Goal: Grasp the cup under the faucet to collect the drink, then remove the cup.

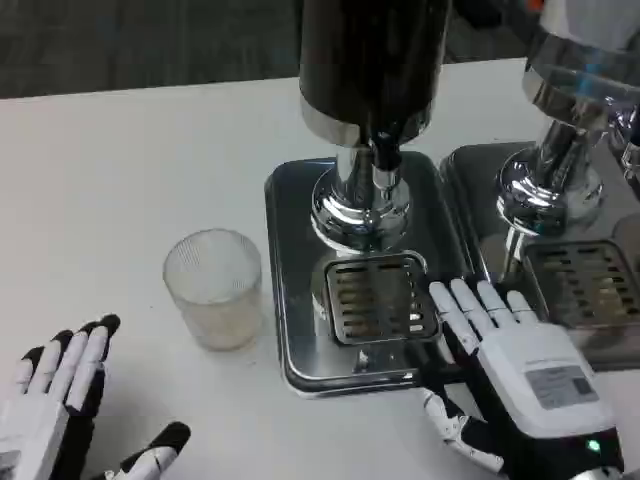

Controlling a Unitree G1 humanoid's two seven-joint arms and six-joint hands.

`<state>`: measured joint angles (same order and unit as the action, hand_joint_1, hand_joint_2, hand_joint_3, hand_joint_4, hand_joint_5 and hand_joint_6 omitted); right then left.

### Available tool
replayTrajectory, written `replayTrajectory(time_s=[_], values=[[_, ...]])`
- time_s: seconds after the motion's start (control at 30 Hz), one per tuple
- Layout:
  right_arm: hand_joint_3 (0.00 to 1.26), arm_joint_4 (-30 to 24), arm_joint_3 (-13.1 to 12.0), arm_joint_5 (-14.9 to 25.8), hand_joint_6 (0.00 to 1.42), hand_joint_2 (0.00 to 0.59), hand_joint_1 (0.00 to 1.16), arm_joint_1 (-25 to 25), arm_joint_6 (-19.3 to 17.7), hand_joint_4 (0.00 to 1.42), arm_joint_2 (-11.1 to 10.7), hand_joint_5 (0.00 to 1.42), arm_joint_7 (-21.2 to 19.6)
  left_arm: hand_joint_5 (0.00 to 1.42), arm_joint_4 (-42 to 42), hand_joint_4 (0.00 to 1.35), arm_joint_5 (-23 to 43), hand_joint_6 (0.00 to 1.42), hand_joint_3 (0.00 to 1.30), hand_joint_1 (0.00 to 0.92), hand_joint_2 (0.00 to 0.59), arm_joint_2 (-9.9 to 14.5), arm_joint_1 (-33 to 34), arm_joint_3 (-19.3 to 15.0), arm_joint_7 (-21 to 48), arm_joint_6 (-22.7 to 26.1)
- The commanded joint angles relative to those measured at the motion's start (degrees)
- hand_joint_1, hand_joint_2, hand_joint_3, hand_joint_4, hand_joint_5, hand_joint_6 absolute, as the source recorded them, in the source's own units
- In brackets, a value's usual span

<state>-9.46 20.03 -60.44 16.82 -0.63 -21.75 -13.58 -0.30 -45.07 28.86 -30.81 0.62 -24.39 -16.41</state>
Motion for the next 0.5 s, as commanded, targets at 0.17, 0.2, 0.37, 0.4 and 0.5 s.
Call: replayTrajectory(time_s=[0.17, 0.2, 0.37, 0.4, 0.5], values=[[0.00, 0.6, 0.1, 1.1, 0.00, 0.532, 0.28, -0.5, -0.1, 0.00, -0.2, 0.00, 0.2, 0.00, 0.2, 0.00, 0.5, 0.00, 0.00, 0.000, 0.148, -0.4, -0.7, 0.0, -0.7, -0.1], [0.00, 0.5, 0.1, 1.0, 0.00, 0.532, 0.27, -0.5, 0.0, 0.00, -0.2, 0.00, 0.2, 0.00, 0.2, 0.00, 0.5, 0.00, 0.00, 0.000, 0.148, -0.5, -0.7, 0.0, -0.7, -0.1], [0.00, 0.5, 0.2, 1.1, 0.00, 0.534, 0.27, -0.6, 0.1, 0.00, -0.3, 0.00, 0.3, 0.00, 0.3, 0.00, 0.5, 0.00, 0.00, 0.000, 0.146, -0.8, -0.7, -0.1, -0.8, -0.1], [0.00, 0.5, 0.2, 1.1, 0.00, 0.534, 0.27, -0.6, 0.1, 0.00, -0.3, 0.00, 0.2, 0.00, 0.3, 0.00, 0.5, 0.00, 0.00, 0.000, 0.145, -0.8, -0.7, -0.1, -0.8, 0.0], [0.00, 0.6, 0.1, 1.5, 0.00, 0.534, 0.27, -0.5, 0.0, 0.00, -0.3, 0.00, 0.2, 0.00, 0.2, 0.00, 0.6, 0.00, 0.00, 0.000, 0.145, -1.0, -0.7, -0.1, -0.7, 0.0]])
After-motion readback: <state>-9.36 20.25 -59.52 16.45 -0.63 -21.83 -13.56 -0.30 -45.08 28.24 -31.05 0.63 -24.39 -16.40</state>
